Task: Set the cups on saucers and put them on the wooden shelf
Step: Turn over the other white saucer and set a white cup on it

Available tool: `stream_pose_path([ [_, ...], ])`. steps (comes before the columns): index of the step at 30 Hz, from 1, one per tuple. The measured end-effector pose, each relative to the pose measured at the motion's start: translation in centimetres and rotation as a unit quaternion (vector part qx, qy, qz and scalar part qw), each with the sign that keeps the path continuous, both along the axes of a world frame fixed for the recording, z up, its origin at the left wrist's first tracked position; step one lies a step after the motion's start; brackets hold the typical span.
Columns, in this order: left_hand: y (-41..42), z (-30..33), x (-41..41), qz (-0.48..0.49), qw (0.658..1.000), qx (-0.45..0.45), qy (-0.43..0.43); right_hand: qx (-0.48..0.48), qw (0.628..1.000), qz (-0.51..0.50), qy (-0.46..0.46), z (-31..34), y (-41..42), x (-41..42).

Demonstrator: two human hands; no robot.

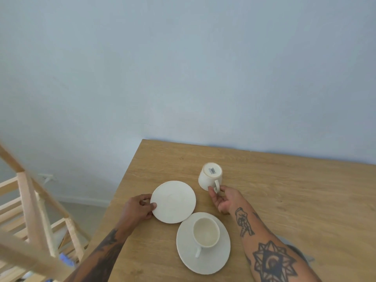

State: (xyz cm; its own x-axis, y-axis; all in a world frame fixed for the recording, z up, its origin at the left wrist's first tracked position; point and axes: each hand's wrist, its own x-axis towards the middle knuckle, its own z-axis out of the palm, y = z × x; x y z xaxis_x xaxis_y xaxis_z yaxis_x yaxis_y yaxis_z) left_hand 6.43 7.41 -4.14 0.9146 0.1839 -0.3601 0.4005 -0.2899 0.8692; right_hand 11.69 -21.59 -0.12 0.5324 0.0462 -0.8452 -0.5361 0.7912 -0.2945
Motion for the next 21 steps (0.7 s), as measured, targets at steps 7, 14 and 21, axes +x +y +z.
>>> stream_pose_path([
  [7, 0.0, 0.6, -0.4, -0.015, 1.0, 0.017, -0.014, 0.034, 0.997, -0.056, -0.03, -0.5, -0.6, 0.1],
  [14, 0.1, 0.8, -0.4, -0.021, 1.0, 0.007, -0.005, -0.276, 0.93, 0.085, -0.226, -0.3, -0.3, -0.4],
  [21, 0.0, 1.3, -0.6, -0.017, 1.0, -0.002, 0.006, -0.477, 0.742, 0.255, -0.397, -0.2, 2.5, -2.9],
])
